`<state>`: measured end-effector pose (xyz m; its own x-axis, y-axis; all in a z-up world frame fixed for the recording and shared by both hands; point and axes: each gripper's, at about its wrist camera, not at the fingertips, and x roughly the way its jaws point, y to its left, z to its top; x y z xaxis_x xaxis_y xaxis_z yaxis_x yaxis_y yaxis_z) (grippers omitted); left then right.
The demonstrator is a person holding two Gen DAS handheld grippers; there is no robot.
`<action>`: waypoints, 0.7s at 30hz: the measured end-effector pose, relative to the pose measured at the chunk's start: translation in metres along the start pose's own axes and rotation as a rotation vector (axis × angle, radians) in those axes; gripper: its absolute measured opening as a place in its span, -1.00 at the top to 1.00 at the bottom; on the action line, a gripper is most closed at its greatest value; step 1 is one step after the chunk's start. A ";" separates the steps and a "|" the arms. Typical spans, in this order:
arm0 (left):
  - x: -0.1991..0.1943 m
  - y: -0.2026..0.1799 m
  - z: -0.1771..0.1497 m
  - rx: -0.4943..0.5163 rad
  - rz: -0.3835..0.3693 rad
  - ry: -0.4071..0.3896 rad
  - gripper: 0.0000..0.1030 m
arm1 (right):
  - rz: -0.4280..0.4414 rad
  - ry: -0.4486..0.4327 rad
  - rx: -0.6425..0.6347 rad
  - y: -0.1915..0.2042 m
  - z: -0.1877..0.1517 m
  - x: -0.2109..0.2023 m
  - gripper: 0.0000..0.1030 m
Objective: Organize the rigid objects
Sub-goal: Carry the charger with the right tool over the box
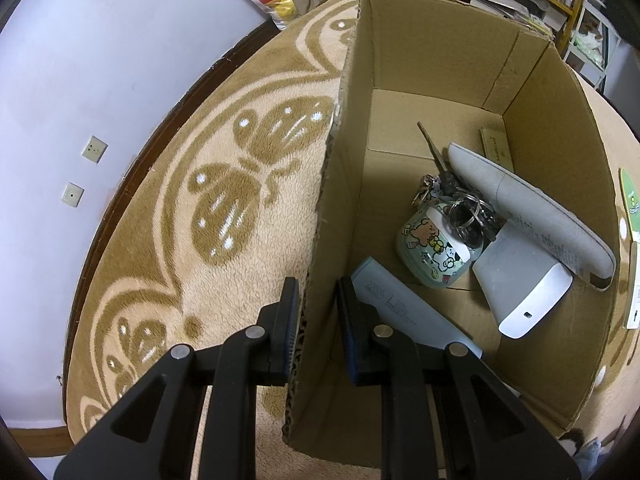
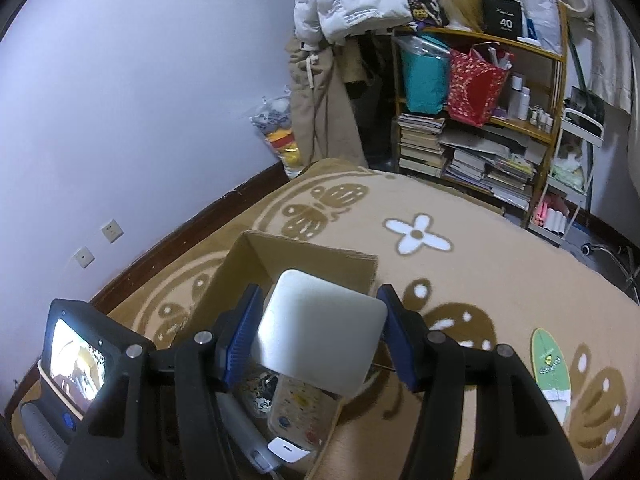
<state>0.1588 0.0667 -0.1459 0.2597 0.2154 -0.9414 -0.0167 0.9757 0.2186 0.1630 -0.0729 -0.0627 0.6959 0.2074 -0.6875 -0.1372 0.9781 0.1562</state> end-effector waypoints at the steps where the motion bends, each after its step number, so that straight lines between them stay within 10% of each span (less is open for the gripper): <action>1: 0.000 0.000 0.000 0.000 0.000 0.000 0.63 | 0.002 0.005 -0.002 0.000 -0.001 0.002 -0.21; 21: 0.002 0.002 -0.001 -0.015 -0.015 0.002 0.63 | 0.018 0.109 -0.049 0.006 -0.020 0.037 -0.22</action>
<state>0.1587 0.0690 -0.1471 0.2577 0.2011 -0.9451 -0.0270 0.9792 0.2010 0.1740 -0.0593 -0.1010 0.6123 0.2223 -0.7587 -0.1850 0.9733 0.1359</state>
